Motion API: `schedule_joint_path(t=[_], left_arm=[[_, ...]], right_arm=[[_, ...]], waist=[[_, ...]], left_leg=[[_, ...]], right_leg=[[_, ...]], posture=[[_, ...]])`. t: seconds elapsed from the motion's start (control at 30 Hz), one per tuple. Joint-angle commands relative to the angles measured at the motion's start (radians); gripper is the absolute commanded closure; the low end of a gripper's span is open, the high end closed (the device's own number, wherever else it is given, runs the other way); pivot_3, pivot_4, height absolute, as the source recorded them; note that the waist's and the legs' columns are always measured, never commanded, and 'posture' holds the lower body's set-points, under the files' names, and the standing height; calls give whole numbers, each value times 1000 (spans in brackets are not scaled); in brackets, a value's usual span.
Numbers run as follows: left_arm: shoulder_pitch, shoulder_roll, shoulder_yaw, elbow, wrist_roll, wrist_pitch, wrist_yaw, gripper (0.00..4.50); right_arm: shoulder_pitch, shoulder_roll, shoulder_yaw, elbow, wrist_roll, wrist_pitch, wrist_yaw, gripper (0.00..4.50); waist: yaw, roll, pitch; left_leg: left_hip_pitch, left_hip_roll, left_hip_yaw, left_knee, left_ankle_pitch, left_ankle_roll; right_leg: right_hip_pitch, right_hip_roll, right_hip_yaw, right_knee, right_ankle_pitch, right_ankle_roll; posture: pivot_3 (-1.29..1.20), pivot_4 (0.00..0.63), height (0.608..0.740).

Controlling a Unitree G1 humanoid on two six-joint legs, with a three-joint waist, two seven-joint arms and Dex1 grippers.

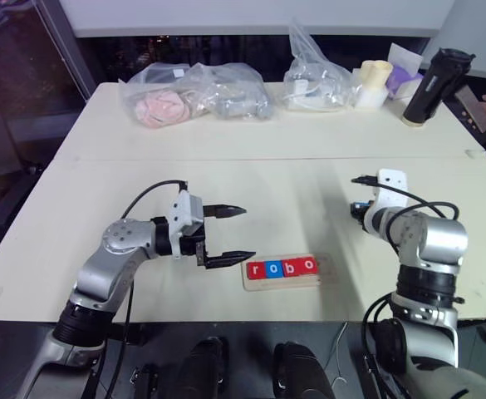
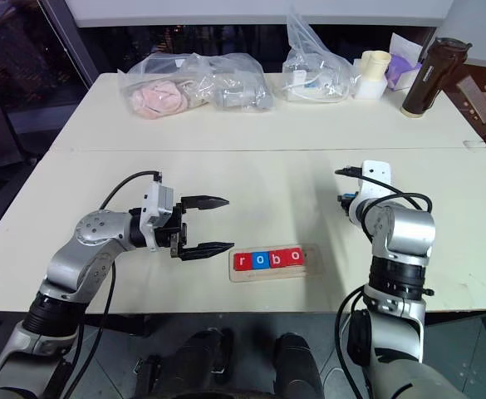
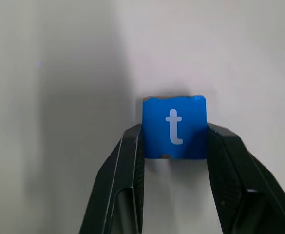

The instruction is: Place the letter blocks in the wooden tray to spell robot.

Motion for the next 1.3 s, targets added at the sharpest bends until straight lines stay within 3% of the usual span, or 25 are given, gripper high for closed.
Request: schedule_joint_path(t=[0.03, 0.17, 0.37, 0.67, 0.83, 0.9, 1.03, 1.13, 1.3], left_arm=[[3, 5, 16, -11, -1, -17, 0, 0], [6, 0, 12, -10, -4, -21, -5, 0], [4, 3, 7, 5, -5, -30, -29, 0], [-24, -13, -3, 44, 5, -46, -49, 0], [-30, -18, -4, 49, 9, -49, -53, 0], [-28, -19, -4, 46, 11, -49, -52, 0], [-25, -18, -2, 40, 10, -47, -49, 0], [-24, -19, -2, 40, 13, -48, -49, 0], [-26, -21, -1, 39, 15, -48, -44, 0]], right_arm=[[43, -15, 17, -231, 39, 167, 20, 3345], [245, -44, 11, -487, 112, 181, 17, 3345], [500, -30, -35, -706, 213, 181, -15, 3345], [583, 41, -31, -768, 297, 181, -114, 3345], [568, -47, -45, -735, 341, 181, -103, 864], [568, -136, -24, -720, 397, 181, -43, 31], [545, -451, 66, -713, 540, 140, 246, 31], [630, -741, 144, -620, 450, -197, 508, 31], [691, -940, 257, -263, 189, -810, 773, 31]], waist=[[0, 0, 0], [3, 0, 0], [-1, 0, 0], [-1, 0, 0], [-1, 0, 0], [-1, 0, 0], [-1, 1, 1], [2, 0, 2], [2, -2, 2]], left_leg=[[-1, 0, 0, -1, 0, 0], [-1, 0, -1, -2, 0, 0], [-1, 1, 0, 0, 0, 0], [-1, 2, -1, 0, -1, -1], [-1, 2, -1, -1, -1, -1], [-1, 2, -1, -1, -1, -1], [-1, 2, 0, -1, -1, 0], [-2, 2, -1, -1, -1, 1], [-3, 1, 0, 0, -4, 5]], right_leg=[[-1, 0, 0, 0, 0, 0], [-1, -1, -1, -1, -1, 0], [0, -2, 0, -2, -3, -2], [0, -2, 0, -3, -4, -4], [0, -2, 0, -5, -4, -4], [1, -2, 0, -5, -4, -4], [2, -3, -1, -7, -4, -3], [4, -3, -4, -12, -5, -2], [7, -5, -6, -17, -3, -1]], posture=[[0, 150, 738], [0, 150, 738], [0, 150, 738], [0, 150, 738], [0, 150, 738], [0, 150, 738], [0, 150, 738], [0, 150, 738], [0, 150, 738]])
